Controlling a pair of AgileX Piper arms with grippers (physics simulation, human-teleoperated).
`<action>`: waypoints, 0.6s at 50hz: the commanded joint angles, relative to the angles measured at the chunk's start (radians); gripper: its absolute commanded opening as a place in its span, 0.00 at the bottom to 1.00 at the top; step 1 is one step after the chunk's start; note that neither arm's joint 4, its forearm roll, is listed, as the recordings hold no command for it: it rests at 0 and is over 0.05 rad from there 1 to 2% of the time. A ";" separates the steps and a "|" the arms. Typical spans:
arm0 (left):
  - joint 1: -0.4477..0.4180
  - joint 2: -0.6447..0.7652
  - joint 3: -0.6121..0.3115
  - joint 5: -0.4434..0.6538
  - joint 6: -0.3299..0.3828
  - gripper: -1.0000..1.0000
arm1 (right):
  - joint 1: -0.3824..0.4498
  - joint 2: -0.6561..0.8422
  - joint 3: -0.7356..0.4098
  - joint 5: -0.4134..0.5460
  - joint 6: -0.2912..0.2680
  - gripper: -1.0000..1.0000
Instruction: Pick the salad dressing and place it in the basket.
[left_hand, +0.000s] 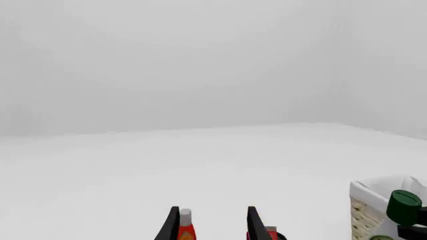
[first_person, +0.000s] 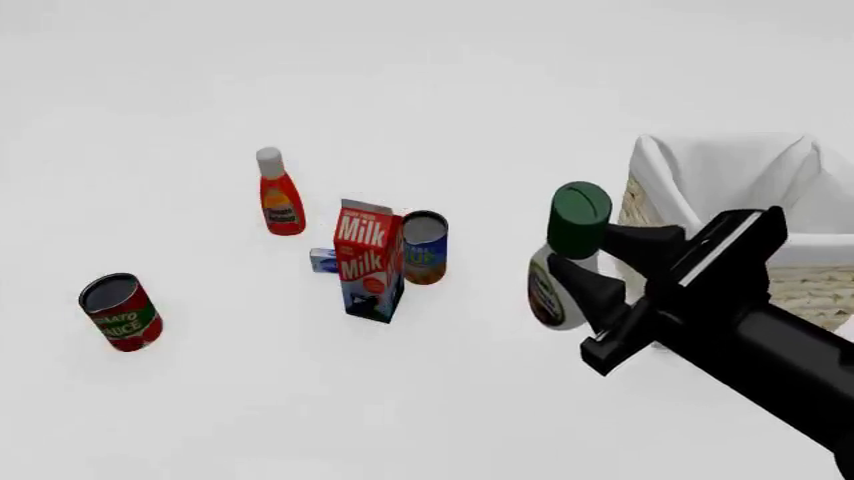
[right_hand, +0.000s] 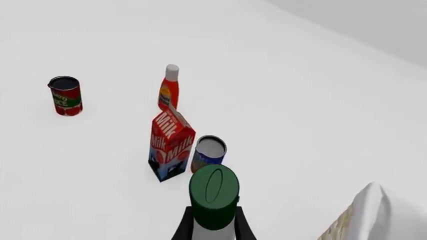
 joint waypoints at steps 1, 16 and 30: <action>0.119 -0.182 0.196 -0.005 -0.023 1.00 | -0.017 -0.058 -0.061 0.055 0.009 0.00; 0.198 -0.183 0.344 -0.107 -0.009 1.00 | -0.054 -0.073 -0.178 0.116 0.007 0.00; 0.252 -0.183 0.376 -0.097 -0.064 1.00 | -0.127 -0.079 -0.334 0.196 -0.026 0.00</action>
